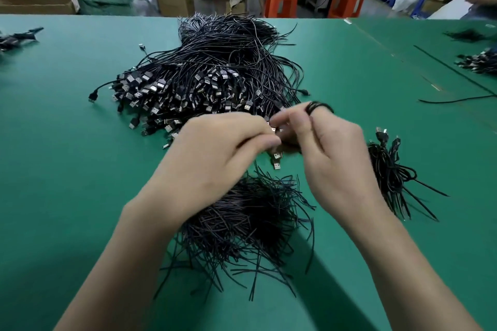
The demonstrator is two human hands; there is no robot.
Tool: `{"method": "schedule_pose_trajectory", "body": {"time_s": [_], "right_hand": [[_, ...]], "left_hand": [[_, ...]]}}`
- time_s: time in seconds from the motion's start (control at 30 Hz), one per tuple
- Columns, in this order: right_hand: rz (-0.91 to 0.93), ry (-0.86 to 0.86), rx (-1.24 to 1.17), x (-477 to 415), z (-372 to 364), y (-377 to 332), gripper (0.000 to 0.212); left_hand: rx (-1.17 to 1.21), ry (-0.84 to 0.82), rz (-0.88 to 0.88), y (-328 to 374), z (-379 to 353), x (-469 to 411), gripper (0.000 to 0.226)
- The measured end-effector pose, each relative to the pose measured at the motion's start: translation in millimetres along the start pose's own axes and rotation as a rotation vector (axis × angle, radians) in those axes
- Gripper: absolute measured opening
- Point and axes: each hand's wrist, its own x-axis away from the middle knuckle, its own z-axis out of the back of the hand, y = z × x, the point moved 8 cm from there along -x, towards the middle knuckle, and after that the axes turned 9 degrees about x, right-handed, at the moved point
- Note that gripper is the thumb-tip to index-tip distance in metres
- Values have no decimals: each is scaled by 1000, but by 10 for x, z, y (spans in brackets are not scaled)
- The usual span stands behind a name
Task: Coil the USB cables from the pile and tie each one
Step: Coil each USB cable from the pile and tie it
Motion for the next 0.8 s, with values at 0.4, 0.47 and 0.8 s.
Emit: {"method": "schedule_pose_trajectory", "body": {"time_s": [0.4,0.47,0.8], "right_hand": [[-399,-412,-1389,124,-502,-91,29],[-413,-181,-1206,34,-420,57,32],[-67,-210,290,14,-269,208,37]], "left_hand": [[440,-130,240,-310,-370,61,46],[335,-212,257,-324,-526,86,50],[-73,-61,99,-207,-40,28,24]]}}
